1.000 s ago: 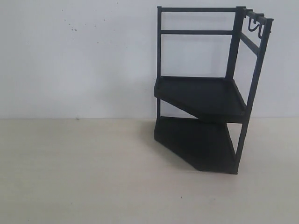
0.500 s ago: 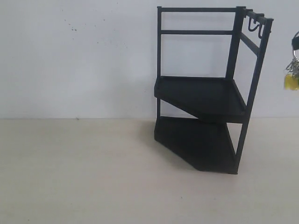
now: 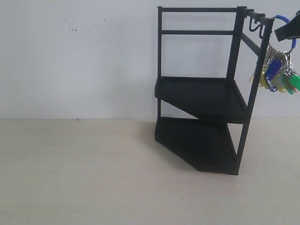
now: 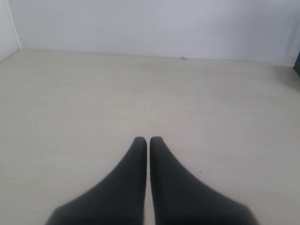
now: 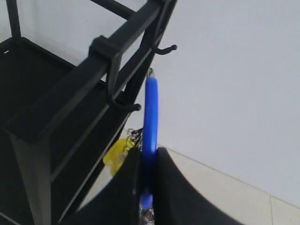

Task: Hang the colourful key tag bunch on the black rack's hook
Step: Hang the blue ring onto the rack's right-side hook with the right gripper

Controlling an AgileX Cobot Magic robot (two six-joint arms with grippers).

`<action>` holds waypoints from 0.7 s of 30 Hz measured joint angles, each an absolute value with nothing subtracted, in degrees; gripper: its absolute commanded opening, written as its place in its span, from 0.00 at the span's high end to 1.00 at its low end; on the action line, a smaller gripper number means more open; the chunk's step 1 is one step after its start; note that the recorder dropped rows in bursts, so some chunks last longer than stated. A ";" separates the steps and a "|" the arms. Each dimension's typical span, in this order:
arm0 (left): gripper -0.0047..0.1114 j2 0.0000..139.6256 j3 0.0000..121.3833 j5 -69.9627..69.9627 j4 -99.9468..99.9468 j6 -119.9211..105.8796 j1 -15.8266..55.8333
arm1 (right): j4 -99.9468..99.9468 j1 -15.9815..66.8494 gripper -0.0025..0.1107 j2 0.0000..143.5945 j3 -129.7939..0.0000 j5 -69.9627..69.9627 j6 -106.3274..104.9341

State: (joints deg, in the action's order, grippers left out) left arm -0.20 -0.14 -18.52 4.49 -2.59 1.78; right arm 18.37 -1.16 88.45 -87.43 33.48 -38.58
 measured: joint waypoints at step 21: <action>0.92 -0.20 -0.14 -18.52 4.49 -2.59 1.78 | 18.62 -0.51 0.98 88.45 -87.64 41.14 -38.98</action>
